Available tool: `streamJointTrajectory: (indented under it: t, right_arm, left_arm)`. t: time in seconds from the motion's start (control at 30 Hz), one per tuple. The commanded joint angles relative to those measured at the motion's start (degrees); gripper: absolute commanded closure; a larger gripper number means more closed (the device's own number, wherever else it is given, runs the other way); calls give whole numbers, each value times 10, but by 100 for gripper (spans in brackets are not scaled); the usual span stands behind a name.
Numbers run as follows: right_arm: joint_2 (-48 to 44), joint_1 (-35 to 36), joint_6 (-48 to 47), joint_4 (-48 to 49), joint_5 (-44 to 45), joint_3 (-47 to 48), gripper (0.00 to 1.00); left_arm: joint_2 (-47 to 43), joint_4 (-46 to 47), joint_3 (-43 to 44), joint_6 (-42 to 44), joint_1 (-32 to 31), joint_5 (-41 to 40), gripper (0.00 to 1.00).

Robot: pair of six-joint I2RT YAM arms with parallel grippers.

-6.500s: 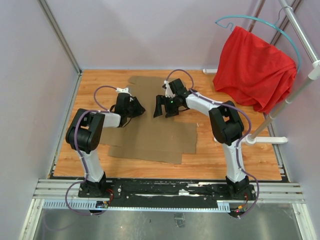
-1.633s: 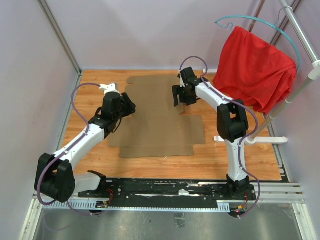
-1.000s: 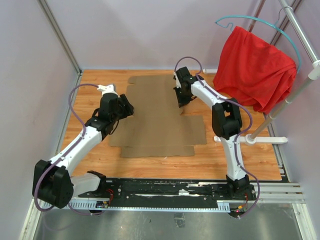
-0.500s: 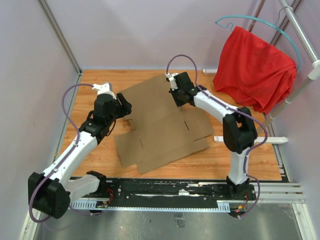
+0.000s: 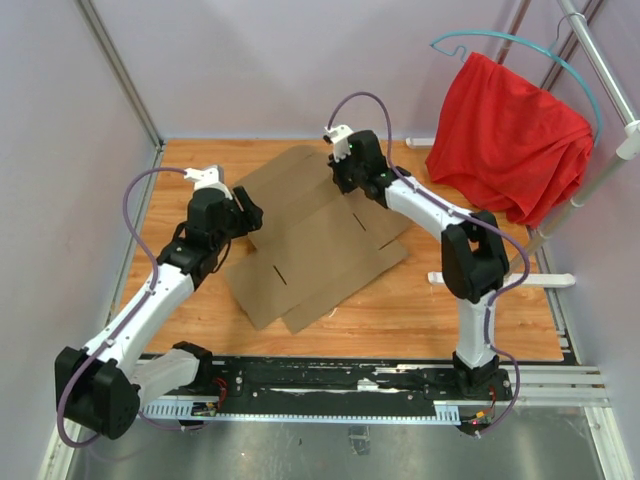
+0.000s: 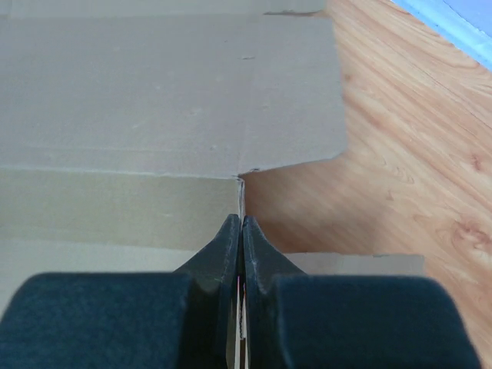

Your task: Fold the paper box

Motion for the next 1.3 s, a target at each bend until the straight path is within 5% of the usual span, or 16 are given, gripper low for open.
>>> streamJointTrajectory:
  t: [0.0,0.47,0.53,0.57,0.6,0.67,1.27]
  right_arm:
    - [80,-22,125,-161,13,121,99]
    - [96,-31,267,-232,-35,82,97]
    - [96,-23,256,-230,-67,80,79]
    - [96,-18,243,-229,-91,82,54]
    - [96,-13,233,-224,-106,81,41]
    - [93,-8,226,-209,-126,75,29]
    - [146,0,238,-201,-145,78,30]
  left_arm:
    - [23,-32,22,12,3,-9,37]
    - [42,-60,-6,0,2,8,36]
    - [44,-55,-11,-5,3,13,36]
    - [45,-51,-14,-6,3,15,36]
    - [45,-47,-17,-8,3,19,36]
    - [48,-41,-25,-12,2,26,36]
    - [148,59,-102,-43,-9,121,44]
